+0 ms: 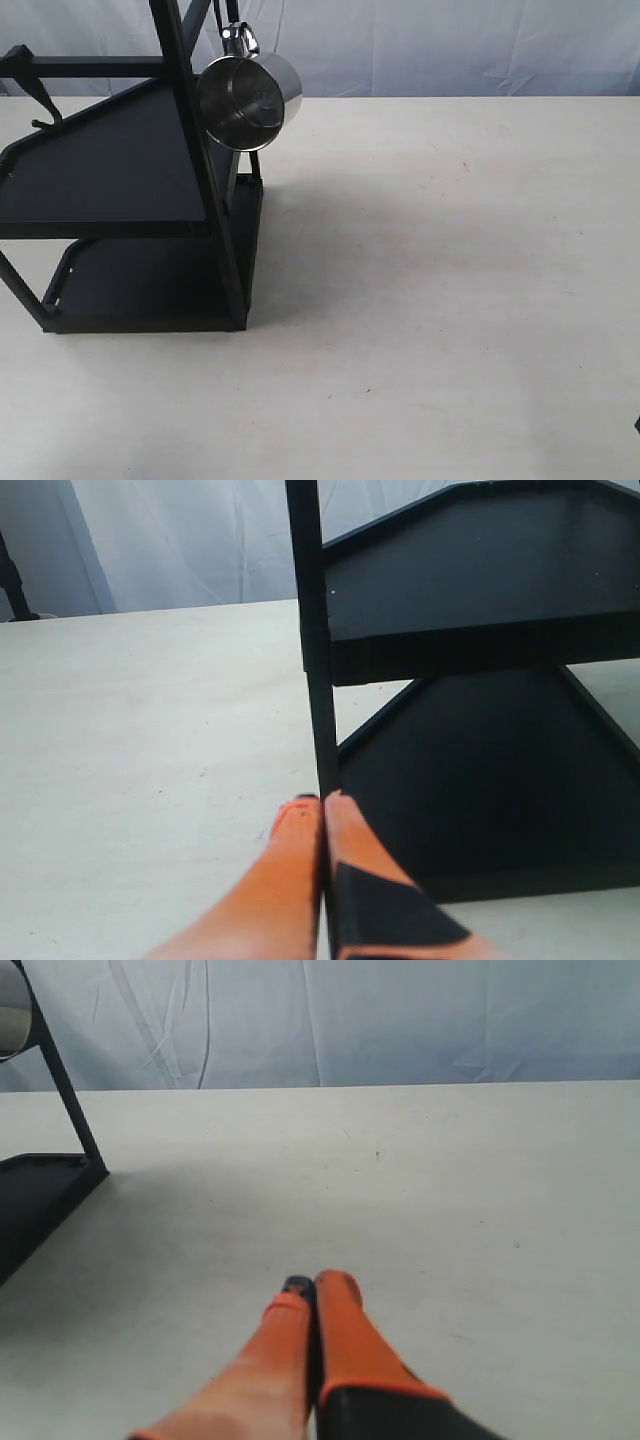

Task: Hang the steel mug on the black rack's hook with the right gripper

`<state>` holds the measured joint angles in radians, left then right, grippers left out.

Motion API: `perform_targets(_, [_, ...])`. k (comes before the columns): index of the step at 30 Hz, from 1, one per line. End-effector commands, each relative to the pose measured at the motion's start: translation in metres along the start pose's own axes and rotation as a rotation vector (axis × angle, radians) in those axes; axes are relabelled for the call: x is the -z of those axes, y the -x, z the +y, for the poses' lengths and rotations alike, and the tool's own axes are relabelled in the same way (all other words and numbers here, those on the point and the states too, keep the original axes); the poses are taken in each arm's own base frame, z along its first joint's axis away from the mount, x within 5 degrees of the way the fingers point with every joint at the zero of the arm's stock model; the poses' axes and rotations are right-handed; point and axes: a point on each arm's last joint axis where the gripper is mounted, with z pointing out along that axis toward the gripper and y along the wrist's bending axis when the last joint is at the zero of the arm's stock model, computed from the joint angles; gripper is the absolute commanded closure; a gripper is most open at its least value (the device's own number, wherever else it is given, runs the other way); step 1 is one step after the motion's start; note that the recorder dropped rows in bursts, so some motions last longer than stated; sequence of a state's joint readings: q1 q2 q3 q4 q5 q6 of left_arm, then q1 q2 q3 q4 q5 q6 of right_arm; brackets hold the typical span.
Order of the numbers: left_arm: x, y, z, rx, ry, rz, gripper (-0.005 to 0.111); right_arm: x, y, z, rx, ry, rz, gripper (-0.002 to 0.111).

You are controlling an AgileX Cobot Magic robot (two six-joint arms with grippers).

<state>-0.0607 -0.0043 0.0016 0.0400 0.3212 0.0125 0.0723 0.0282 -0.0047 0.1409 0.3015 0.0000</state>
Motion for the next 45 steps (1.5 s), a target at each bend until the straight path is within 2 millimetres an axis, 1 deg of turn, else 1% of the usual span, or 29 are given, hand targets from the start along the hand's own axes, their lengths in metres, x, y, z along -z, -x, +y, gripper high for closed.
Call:
perform_targets(1, [-0.0002, 0.0011, 0.0000, 0.001, -0.002, -0.006, 0.107, -0.0001, -0.0015, -0.0009, 0.010, -0.009, 0.002, 0.109])
perform_targets(45, [-0.0002, 0.0011, -0.0002, 0.005, -0.003, -0.006, 0.107, -0.0001, -0.0015, 0.0001, -0.025, 0.001, 0.001, 0.109])
